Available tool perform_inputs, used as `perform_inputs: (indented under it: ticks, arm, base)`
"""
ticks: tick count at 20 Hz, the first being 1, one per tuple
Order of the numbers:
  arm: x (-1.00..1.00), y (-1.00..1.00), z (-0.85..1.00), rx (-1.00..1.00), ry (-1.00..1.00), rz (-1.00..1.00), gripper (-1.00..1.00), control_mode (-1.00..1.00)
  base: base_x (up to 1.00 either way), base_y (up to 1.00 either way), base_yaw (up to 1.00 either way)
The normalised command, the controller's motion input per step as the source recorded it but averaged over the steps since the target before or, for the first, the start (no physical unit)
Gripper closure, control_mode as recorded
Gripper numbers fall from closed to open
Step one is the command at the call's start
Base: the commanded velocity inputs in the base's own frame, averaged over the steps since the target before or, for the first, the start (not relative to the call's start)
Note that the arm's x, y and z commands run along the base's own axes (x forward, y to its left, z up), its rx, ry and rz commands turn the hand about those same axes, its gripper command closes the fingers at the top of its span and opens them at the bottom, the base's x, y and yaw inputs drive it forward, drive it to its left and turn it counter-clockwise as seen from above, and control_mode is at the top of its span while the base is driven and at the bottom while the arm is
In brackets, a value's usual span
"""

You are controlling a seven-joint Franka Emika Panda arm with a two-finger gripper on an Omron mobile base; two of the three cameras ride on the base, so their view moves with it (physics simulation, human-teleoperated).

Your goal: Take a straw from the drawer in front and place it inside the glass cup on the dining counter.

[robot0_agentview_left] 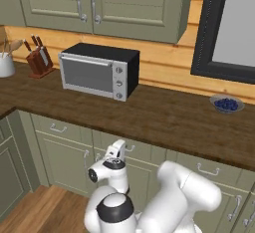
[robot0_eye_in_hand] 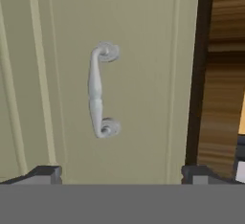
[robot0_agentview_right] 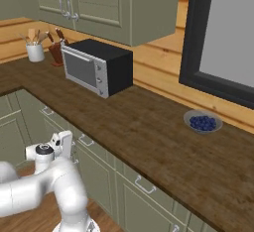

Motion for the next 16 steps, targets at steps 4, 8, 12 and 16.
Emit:
perform_inputs:
  ticks: [4,8,12,16]
  arm:
    - [0.34,0.17,-0.12,0.00,0.00,0.00,-1.00,-1.00]
    - [0.33,0.03,-0.06,0.00,0.00,0.00,-1.00,-1.00]
    - [0.16,0.00,-0.29,-0.01,0.00,0.00,-1.00,-1.00]
    - [0.13,0.00,-0.26,0.00,-0.01,0.00,-1.00,-1.00]
  base:
    - [0.00,0.00,0.00]
    - [0.00,0.00,0.00]
    - [0.00,0.00,0.00]
    - [0.00,0.00,0.00]
